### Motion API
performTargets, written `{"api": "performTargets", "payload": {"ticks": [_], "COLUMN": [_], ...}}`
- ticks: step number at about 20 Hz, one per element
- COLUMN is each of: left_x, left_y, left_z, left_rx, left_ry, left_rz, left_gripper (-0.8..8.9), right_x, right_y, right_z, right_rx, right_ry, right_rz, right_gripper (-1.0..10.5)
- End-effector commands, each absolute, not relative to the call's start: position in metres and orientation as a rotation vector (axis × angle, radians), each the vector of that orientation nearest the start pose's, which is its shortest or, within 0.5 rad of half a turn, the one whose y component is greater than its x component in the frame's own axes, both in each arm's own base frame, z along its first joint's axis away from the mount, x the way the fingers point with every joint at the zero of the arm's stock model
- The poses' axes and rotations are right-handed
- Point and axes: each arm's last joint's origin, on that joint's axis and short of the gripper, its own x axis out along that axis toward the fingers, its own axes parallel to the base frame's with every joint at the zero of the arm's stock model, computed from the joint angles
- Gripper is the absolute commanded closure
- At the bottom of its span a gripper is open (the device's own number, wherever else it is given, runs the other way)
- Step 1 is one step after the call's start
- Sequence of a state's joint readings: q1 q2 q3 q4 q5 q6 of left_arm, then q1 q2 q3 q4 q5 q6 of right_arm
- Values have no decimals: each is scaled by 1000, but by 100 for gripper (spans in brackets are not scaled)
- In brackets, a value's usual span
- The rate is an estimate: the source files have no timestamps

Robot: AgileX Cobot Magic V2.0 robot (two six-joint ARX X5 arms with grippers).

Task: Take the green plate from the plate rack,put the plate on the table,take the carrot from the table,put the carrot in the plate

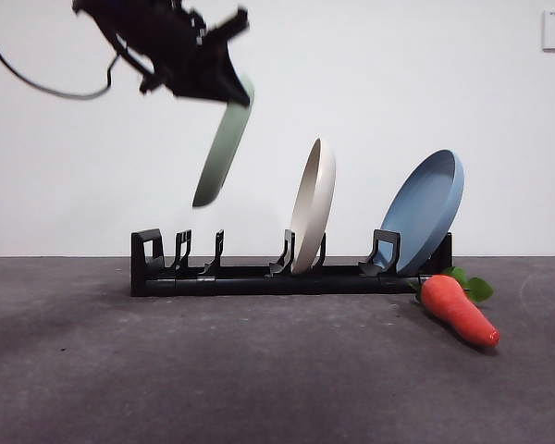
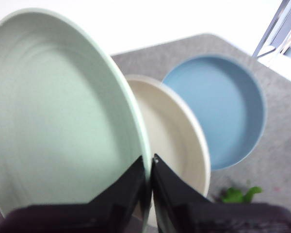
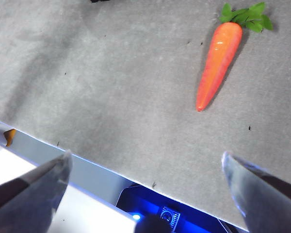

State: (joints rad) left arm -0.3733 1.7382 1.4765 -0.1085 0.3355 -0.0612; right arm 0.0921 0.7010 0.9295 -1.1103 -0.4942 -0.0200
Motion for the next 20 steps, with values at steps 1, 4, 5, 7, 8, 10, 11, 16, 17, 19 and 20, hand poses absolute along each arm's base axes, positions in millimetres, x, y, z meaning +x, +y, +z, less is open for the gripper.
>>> {"api": "performTargets", "payload": {"ticks": [1, 4, 5, 7, 8, 10, 11, 16, 17, 19, 20], "left_x": [365, 332, 318, 284, 266, 234, 221, 179, 175, 167, 164], "left_y": [-155, -153, -154, -157, -160, -171, -177, -224, -231, -241, -245], "left_z": [339, 366, 374, 389, 395, 403, 403, 368, 358, 331, 314], "left_rx": [-53, 27, 73, 210, 287, 411, 462, 724, 756, 816, 841], "left_ry": [407, 419, 427, 437, 436, 445, 464, 591, 599, 631, 642], "left_rz": [-724, -779, -787, -781, -766, -752, -761, -823, -820, -801, -801], "left_gripper": [820, 820, 820, 819, 819, 819, 819, 819, 819, 819, 819], "right_x": [101, 101, 101, 101, 101, 101, 101, 101, 101, 101, 101], "right_y": [23, 23, 23, 23, 23, 23, 23, 23, 23, 23, 23], "right_z": [317, 317, 317, 317, 317, 317, 317, 317, 317, 317, 317], "right_rx": [153, 153, 153, 153, 153, 153, 153, 153, 153, 153, 153], "right_ry": [863, 864, 863, 864, 863, 863, 863, 863, 863, 863, 863], "right_rz": [558, 557, 558, 558, 558, 558, 558, 558, 558, 558, 558], "right_gripper": [381, 381, 381, 381, 381, 381, 381, 381, 381, 381, 381]}}
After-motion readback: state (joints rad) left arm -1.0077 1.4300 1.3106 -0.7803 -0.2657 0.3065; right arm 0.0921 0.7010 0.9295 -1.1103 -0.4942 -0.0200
